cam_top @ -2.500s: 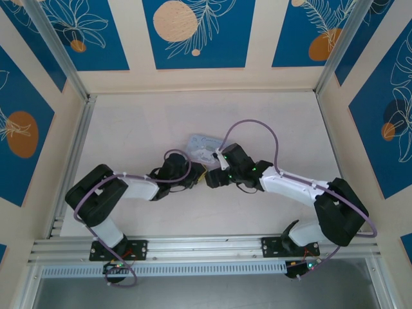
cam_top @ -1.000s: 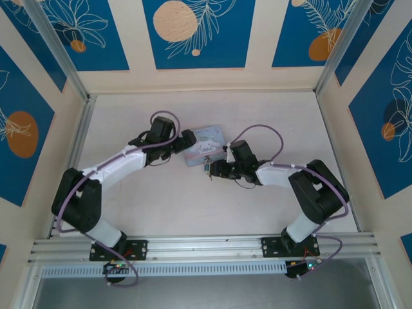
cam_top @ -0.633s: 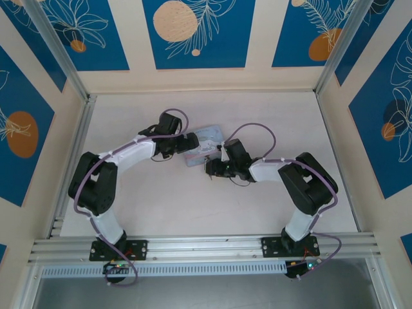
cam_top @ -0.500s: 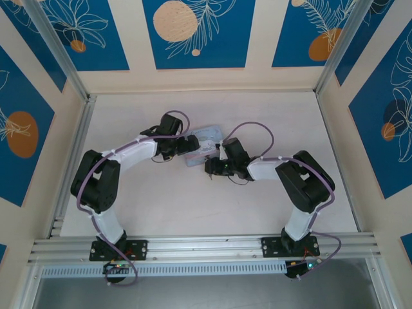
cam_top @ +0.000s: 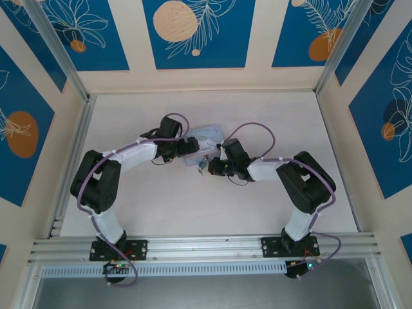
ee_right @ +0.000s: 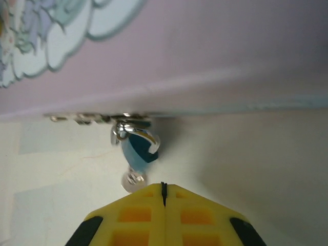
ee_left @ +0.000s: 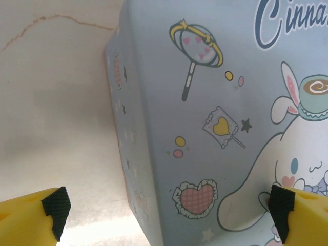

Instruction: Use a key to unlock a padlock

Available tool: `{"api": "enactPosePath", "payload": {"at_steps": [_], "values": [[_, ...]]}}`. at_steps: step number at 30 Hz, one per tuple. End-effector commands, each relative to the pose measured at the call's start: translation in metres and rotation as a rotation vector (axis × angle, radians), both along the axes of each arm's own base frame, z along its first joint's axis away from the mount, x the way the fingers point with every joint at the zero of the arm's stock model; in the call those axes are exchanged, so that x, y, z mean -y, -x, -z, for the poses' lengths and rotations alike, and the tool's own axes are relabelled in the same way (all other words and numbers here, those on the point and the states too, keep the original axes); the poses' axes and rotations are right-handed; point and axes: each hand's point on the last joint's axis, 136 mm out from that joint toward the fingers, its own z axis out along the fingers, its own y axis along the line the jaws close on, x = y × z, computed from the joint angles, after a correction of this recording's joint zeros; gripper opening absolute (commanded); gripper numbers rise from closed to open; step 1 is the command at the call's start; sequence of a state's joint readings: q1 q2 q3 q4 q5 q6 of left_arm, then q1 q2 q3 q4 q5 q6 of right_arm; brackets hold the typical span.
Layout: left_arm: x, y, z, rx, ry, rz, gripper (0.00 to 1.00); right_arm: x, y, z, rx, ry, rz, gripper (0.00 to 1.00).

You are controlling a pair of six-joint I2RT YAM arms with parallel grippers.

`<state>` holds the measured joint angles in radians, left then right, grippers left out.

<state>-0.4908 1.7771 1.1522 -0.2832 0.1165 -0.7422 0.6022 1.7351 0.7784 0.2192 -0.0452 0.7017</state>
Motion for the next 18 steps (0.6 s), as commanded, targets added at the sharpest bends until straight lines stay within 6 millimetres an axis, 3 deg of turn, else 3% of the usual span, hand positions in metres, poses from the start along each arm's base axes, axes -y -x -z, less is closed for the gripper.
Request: {"api": "enactPosePath", "payload": {"at_steps": [1, 6, 9, 10, 18], "values": [[-0.012, 0.010, 0.017, -0.048, -0.032, -0.024, 1.00, 0.007, 0.004, -0.005, -0.017, -0.002, 0.051, 0.00], [-0.010, 0.010, 0.018, -0.047, -0.019, -0.024, 1.00, 0.001, 0.004, -0.012, -0.024, -0.053, 0.063, 0.01], [-0.009, 0.010, 0.019, -0.052, -0.012, -0.022, 1.00, -0.004, 0.004, -0.015, -0.014, -0.080, 0.069, 0.25], [-0.008, 0.010, 0.019, -0.052, -0.005, -0.020, 1.00, -0.007, 0.004, -0.015, -0.009, -0.087, 0.067, 0.28], [-0.007, 0.012, 0.022, -0.058, 0.007, -0.022, 1.00, -0.021, -0.001, -0.012, 0.028, -0.139, 0.105, 0.36]]}}
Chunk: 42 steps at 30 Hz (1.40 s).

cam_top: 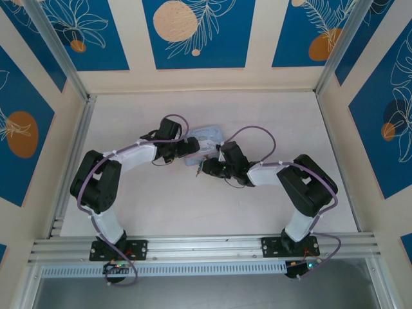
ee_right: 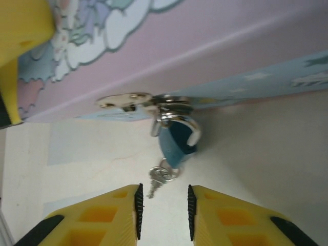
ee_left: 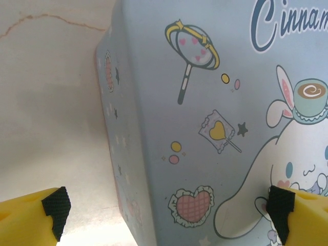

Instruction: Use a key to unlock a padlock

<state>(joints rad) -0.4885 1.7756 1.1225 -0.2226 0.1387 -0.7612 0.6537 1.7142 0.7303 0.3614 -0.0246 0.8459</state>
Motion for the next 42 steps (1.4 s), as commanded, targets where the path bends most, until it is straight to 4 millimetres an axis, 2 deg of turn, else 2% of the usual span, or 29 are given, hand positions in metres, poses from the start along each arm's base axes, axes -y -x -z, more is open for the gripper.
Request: {"api": "enactPosePath", "payload": {"at_steps": [1, 5, 11, 17, 25, 34, 36, 42], "values": [[-0.011, 0.014, 0.022, -0.073, -0.032, -0.015, 1.00, -0.002, -0.007, 0.005, 0.013, -0.028, 0.062, 0.40], [-0.011, 0.015, 0.023, -0.077, -0.027, -0.020, 1.00, -0.001, -0.010, 0.014, 0.003, -0.018, 0.111, 0.49], [-0.011, 0.015, 0.024, -0.078, -0.021, -0.025, 0.99, 0.000, -0.014, 0.026, 0.009, 0.002, 0.166, 0.47], [-0.011, 0.016, 0.024, -0.080, -0.019, -0.027, 0.99, -0.008, -0.015, 0.034, 0.010, 0.011, 0.155, 0.40], [-0.011, 0.017, 0.022, -0.081, -0.010, -0.033, 0.99, -0.006, -0.011, 0.042, 0.008, 0.050, 0.162, 0.28], [-0.010, 0.017, 0.016, -0.074, 0.004, -0.038, 0.99, 0.007, -0.001, 0.041, 0.013, 0.078, 0.149, 0.16], [-0.010, 0.016, 0.016, -0.072, 0.006, -0.037, 0.99, 0.010, 0.001, 0.039, 0.017, 0.083, 0.142, 0.10], [-0.009, 0.017, 0.016, -0.075, 0.016, -0.043, 0.99, 0.021, 0.002, 0.037, 0.010, 0.068, 0.149, 0.00]]}}
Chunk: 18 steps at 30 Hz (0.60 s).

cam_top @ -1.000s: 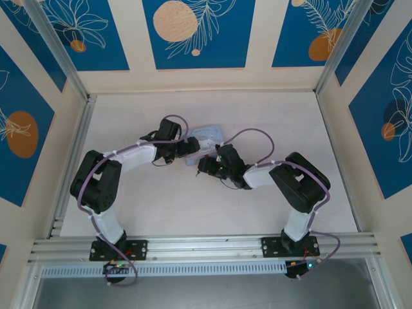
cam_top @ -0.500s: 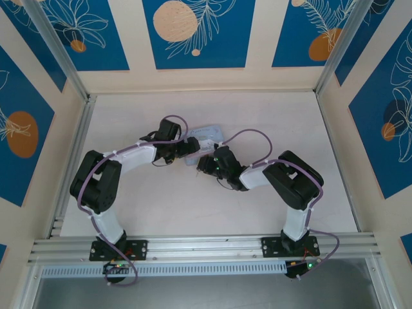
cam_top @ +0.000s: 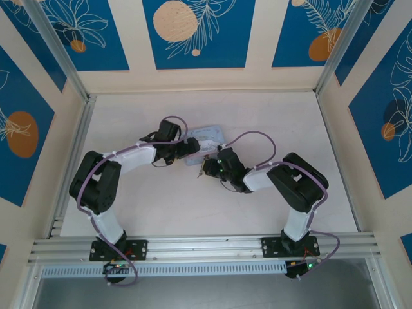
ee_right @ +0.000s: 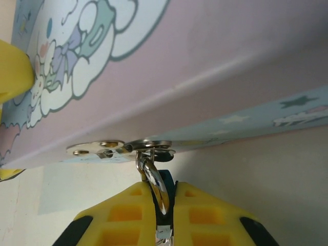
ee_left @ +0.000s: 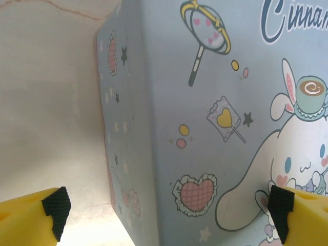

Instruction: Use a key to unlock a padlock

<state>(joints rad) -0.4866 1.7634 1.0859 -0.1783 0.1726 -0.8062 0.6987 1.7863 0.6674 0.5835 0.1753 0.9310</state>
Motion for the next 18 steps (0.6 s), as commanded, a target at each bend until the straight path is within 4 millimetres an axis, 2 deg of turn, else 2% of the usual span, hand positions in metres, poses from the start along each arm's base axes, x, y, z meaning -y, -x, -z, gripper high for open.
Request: {"api": "enactPosePath", "payload": {"at_steps": [1, 8, 13, 18], "values": [[-0.013, 0.014, 0.016, -0.065, -0.036, -0.025, 1.00, 0.017, 0.019, 0.022, -0.087, 0.057, -0.014, 0.00], [-0.014, 0.019, 0.021, -0.074, -0.027, -0.036, 0.99, 0.018, 0.016, 0.013, -0.090, -0.029, -0.017, 0.00], [-0.015, 0.024, 0.029, -0.088, -0.009, -0.049, 0.99, 0.015, 0.007, 0.003, -0.103, -0.146, 0.004, 0.00], [-0.016, 0.029, 0.040, -0.108, 0.008, -0.063, 0.98, 0.012, -0.005, 0.002, -0.125, -0.248, 0.049, 0.00]]}}
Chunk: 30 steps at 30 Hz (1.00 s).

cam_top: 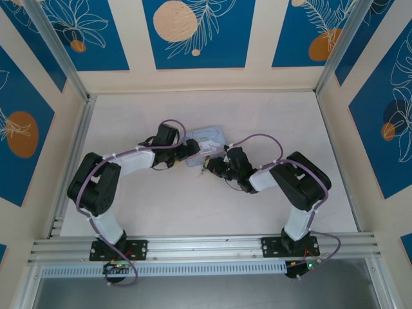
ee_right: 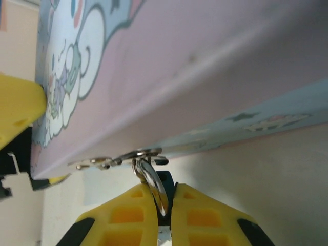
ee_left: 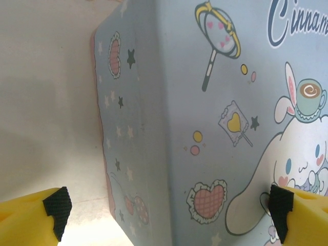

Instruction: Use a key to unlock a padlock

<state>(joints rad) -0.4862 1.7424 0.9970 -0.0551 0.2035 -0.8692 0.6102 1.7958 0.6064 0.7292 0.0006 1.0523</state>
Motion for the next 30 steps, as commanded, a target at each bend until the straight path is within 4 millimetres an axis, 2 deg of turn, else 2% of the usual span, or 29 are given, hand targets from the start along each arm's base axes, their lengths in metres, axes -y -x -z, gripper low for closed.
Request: {"api": "enactPosePath", "payload": {"at_steps": [1, 8, 18, 22, 30], "values": [[-0.019, 0.025, 0.036, -0.123, -0.062, -0.031, 0.98, 0.002, -0.005, 0.009, -0.058, -0.078, 0.047, 0.00], [-0.022, 0.032, 0.048, -0.152, -0.067, -0.043, 0.98, 0.006, -0.017, 0.008, -0.074, -0.154, 0.103, 0.00], [-0.023, 0.034, 0.058, -0.182, -0.078, -0.046, 0.97, 0.057, -0.040, -0.011, -0.075, -0.105, 0.140, 0.00], [-0.022, 0.033, 0.058, -0.182, -0.074, -0.050, 0.97, 0.062, -0.038, -0.016, -0.072, -0.098, 0.109, 0.00], [-0.023, 0.032, 0.052, -0.174, -0.084, -0.044, 0.97, 0.071, -0.027, -0.004, -0.099, -0.079, 0.086, 0.00]]}}
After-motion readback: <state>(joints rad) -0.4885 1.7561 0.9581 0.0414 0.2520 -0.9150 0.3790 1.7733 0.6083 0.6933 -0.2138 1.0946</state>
